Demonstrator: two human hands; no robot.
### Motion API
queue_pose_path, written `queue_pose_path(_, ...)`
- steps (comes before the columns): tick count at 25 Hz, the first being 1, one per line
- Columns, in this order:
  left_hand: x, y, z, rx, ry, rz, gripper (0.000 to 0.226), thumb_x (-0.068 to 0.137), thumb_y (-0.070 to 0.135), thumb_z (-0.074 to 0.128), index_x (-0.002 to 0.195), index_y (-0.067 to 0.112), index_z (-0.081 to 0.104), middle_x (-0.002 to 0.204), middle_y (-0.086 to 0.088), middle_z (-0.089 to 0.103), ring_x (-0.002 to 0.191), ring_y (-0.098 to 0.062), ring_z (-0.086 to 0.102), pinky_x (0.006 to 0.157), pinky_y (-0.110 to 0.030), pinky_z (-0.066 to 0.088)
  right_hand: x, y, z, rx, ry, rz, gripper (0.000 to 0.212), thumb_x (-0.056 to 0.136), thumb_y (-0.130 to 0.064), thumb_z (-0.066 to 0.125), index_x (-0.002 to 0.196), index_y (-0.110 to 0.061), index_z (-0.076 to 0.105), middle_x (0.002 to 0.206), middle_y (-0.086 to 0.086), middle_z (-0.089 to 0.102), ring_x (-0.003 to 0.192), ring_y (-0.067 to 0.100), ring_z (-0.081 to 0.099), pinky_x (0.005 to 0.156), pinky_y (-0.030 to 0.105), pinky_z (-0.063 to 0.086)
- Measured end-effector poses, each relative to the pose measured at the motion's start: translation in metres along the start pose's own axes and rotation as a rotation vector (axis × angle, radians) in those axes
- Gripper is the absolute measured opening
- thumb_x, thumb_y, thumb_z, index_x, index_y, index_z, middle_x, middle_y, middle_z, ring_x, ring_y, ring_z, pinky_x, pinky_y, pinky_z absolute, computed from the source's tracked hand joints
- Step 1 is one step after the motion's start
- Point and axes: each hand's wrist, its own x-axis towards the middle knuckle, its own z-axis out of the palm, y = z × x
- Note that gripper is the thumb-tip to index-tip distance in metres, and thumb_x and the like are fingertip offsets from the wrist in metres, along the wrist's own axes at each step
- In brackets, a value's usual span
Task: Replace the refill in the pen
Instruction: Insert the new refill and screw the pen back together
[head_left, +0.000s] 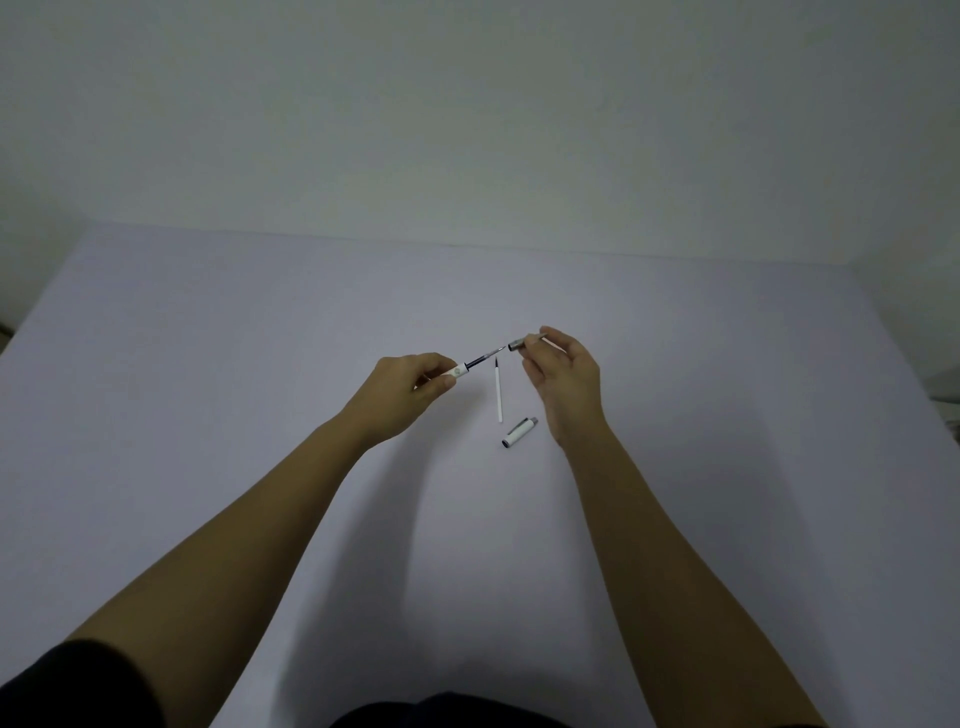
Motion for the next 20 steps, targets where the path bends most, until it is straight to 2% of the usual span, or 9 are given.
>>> queue_pose_path(6,-0.0004,0.0001,-0.0001,0.013,-0.005,0.001,0.020,0.094,0.027,0.051,0.106,0.020,0.066,0.086,0.002,0.065,0.075,-0.008,0.055,0.062,-0.017,0.039,-0.0037,-0.0020,0.0033,-0.048,-0.019,-0.006,0.016,0.083,-0.013,0.067,0.095,-0.019,0.060,0.089,0.002,0.071,0.079,0.007,0.071,0.069,0.014,0.053)
queue_pose_path(11,-0.0001,0.0024,-0.0004,0.019,-0.016,0.006,0.022,0.094,0.027,0.051,0.108,0.018,0.065,0.092,-0.004,0.068,0.083,-0.021,0.059,0.068,-0.025,0.043,-0.0045,0.0006,0.0042,-0.129,-0.033,-0.013,0.018,0.079,-0.019,0.070,0.094,-0.022,0.061,0.091,0.001,0.072,0.087,0.014,0.069,0.080,0.023,0.052)
queue_pose_path(15,0.0005,0.0039,-0.0011,0.027,-0.019,0.029,0.023,0.094,0.028,0.051,0.109,0.018,0.066,0.093,-0.005,0.068,0.083,-0.021,0.059,0.068,-0.023,0.043,-0.0068,0.0041,0.0064,-0.211,-0.056,-0.019,0.019,0.077,-0.023,0.072,0.093,-0.024,0.061,0.093,0.003,0.072,0.088,0.015,0.069,0.082,0.027,0.052)
queue_pose_path(18,0.0000,0.0022,-0.0022,0.015,-0.023,0.017,0.023,0.094,0.029,0.051,0.107,0.019,0.066,0.094,-0.005,0.069,0.084,-0.022,0.059,0.073,-0.031,0.047,-0.0092,0.0058,0.0079,-0.235,-0.055,-0.010,0.019,0.076,-0.023,0.071,0.091,-0.024,0.061,0.099,0.008,0.072,0.092,0.018,0.069,0.083,0.029,0.051)
queue_pose_path(20,-0.0007,0.0005,-0.0029,0.013,-0.021,0.013,0.022,0.094,0.028,0.051,0.107,0.020,0.066,0.094,-0.002,0.068,0.084,-0.019,0.059,0.072,-0.028,0.046,-0.0107,0.0061,0.0085,-0.281,-0.067,-0.009,0.019,0.076,-0.024,0.072,0.091,-0.024,0.061,0.101,0.009,0.072,0.091,0.018,0.070,0.086,0.032,0.053)
